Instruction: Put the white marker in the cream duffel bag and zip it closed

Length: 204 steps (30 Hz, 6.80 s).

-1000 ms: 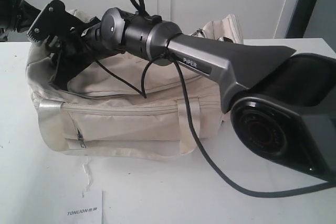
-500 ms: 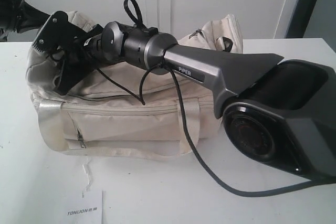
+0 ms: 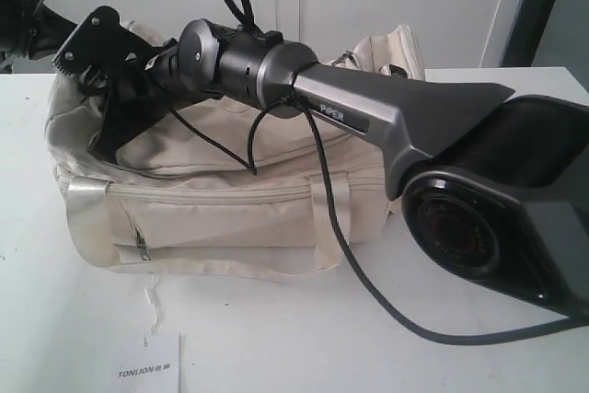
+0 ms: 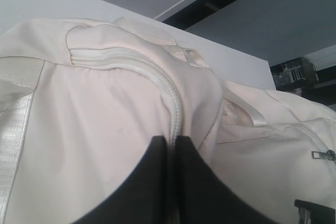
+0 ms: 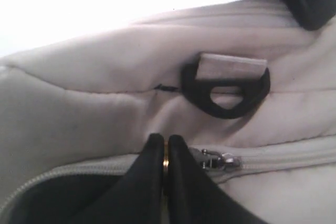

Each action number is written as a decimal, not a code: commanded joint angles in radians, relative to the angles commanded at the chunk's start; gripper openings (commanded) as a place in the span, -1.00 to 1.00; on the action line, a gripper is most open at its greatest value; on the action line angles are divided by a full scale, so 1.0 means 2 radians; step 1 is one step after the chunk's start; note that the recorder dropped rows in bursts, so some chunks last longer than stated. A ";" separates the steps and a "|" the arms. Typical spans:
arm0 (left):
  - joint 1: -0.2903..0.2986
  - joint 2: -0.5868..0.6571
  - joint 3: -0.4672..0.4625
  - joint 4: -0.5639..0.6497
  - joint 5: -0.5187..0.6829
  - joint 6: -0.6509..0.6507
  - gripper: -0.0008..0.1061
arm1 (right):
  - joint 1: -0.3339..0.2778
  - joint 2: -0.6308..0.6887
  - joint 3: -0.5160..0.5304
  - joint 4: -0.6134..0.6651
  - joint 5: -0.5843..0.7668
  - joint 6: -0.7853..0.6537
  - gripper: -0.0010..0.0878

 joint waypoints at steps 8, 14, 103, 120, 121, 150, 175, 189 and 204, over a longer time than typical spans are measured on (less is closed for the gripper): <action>0.000 0.000 0.000 -0.001 -0.003 0.000 -0.99 | 0.000 -0.012 -0.003 0.000 0.030 0.047 -0.98; 0.000 0.000 0.000 -0.001 -0.009 0.000 -0.99 | 0.000 -0.025 -0.003 0.001 0.072 0.057 -0.98; 0.032 -0.077 0.001 0.167 0.145 -0.029 0.16 | 0.000 -0.063 -0.003 0.010 0.206 -0.008 -0.98; -0.029 -0.077 0.001 0.247 0.134 -0.046 0.18 | 0.000 -0.063 -0.003 0.010 0.200 -0.009 -0.98; -0.030 -0.077 0.001 0.252 0.131 -0.046 0.18 | 0.000 -0.063 -0.003 0.010 0.199 -0.009 -0.98; -0.036 -0.054 0.001 0.247 0.104 -0.058 -0.99 | 0.000 -0.070 -0.003 0.012 0.213 -0.009 -0.98; -0.036 -0.054 0.001 0.246 0.094 -0.054 -0.99 | 0.000 -0.076 -0.003 0.013 0.284 -0.050 -0.98; -0.036 -0.054 0.001 0.245 0.093 -0.054 -0.99 | 0.000 -0.080 -0.003 0.015 0.309 -0.066 -0.98; -0.035 -0.054 0.001 0.245 0.092 -0.054 -0.99 | 0.000 -0.080 -0.003 0.014 0.326 -0.066 -0.98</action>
